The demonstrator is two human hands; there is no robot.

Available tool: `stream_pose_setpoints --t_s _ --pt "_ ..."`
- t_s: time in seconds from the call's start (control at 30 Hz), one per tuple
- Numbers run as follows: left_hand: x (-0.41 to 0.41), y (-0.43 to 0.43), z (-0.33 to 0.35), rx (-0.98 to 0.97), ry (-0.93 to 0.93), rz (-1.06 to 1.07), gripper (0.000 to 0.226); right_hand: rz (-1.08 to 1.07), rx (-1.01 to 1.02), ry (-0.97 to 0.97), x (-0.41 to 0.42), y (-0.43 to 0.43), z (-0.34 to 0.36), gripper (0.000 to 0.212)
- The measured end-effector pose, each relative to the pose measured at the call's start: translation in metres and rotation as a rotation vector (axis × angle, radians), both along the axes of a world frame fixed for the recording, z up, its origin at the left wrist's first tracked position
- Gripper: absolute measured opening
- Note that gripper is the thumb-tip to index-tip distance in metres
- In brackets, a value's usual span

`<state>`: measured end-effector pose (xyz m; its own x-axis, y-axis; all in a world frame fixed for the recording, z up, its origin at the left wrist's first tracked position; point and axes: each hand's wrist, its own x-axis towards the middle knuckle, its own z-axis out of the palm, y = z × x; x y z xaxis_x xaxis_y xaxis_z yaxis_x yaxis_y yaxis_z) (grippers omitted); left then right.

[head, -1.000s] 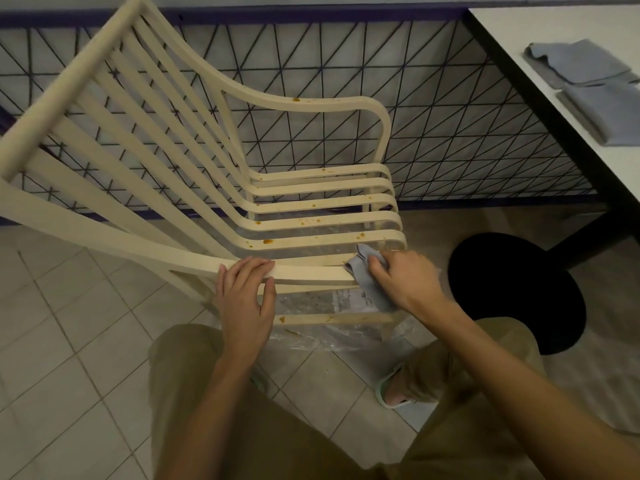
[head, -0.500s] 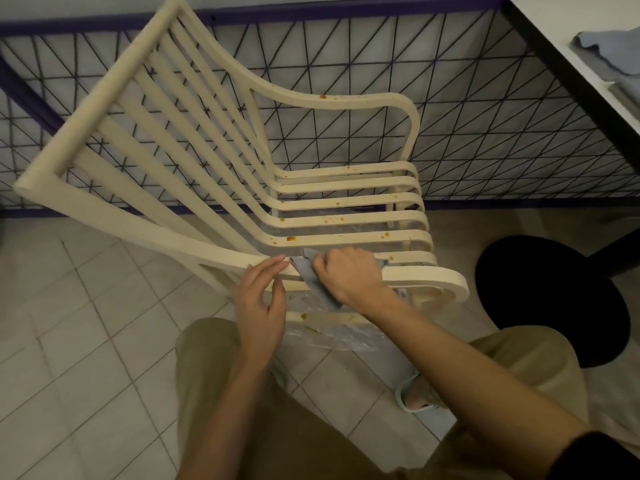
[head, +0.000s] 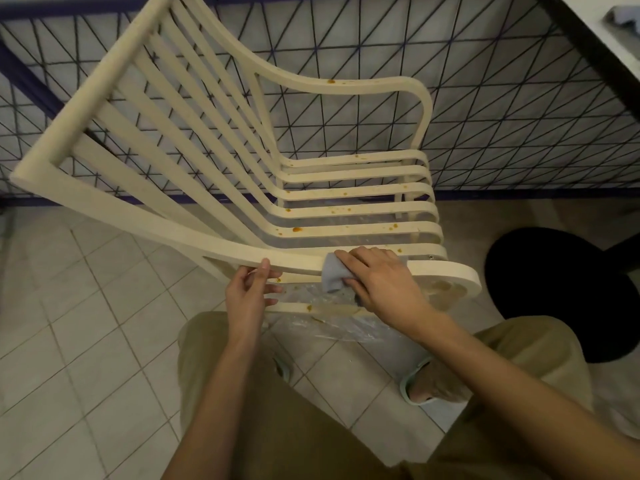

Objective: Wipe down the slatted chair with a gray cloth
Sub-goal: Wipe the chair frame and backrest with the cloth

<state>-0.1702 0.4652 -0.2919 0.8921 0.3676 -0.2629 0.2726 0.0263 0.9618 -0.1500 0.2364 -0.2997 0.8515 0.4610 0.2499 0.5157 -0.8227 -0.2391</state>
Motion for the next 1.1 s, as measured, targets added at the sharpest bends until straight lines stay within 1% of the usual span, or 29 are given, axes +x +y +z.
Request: stream_pose_setpoints --t_s 0.13,0.27,0.4,0.57,0.67,0.73,0.83,0.87,0.93,1.0,1.1 --pt "0.003 -0.002 0.0 -0.068 -0.02 0.059 0.032 0.005 0.004 0.017 -0.004 -0.008 -0.001 0.048" --pt "0.007 -0.004 0.003 -0.121 -0.003 0.109 0.033 -0.057 0.017 0.002 -0.008 0.003 -0.003 0.044" --pt "0.009 -0.002 0.001 -0.055 0.018 0.112 0.033 -0.108 0.04 0.002 -0.007 0.031 -0.001 0.042" --pt "0.01 -0.004 0.004 0.011 0.025 0.124 0.028 -0.124 0.023 0.052 -0.001 0.082 0.006 0.05" --pt "0.009 -0.003 0.006 0.018 0.035 0.113 0.025 -0.137 0.033 0.073 0.003 0.097 0.009 0.048" --pt "0.009 -0.002 0.007 0.019 0.057 0.088 0.025 -0.115 0.045 0.073 0.003 0.095 0.01 0.05" --pt "0.011 0.002 0.013 0.013 0.094 0.064 0.022 -0.029 0.072 0.104 0.004 0.082 0.011 0.063" --pt "0.011 0.002 0.014 0.002 0.108 0.052 0.021 -0.015 0.083 0.116 0.004 0.075 0.011 0.063" --pt "0.009 0.007 0.019 -0.012 0.112 0.04 0.018 -0.008 0.112 0.119 0.004 0.065 0.01 0.054" --pt "0.004 0.015 0.022 0.024 0.088 0.047 0.014 -0.031 0.143 0.138 0.003 0.058 0.009 0.048" --pt "-0.001 0.033 0.03 0.096 0.032 0.057 0.018 -0.047 0.137 0.183 0.006 0.062 0.009 0.05"
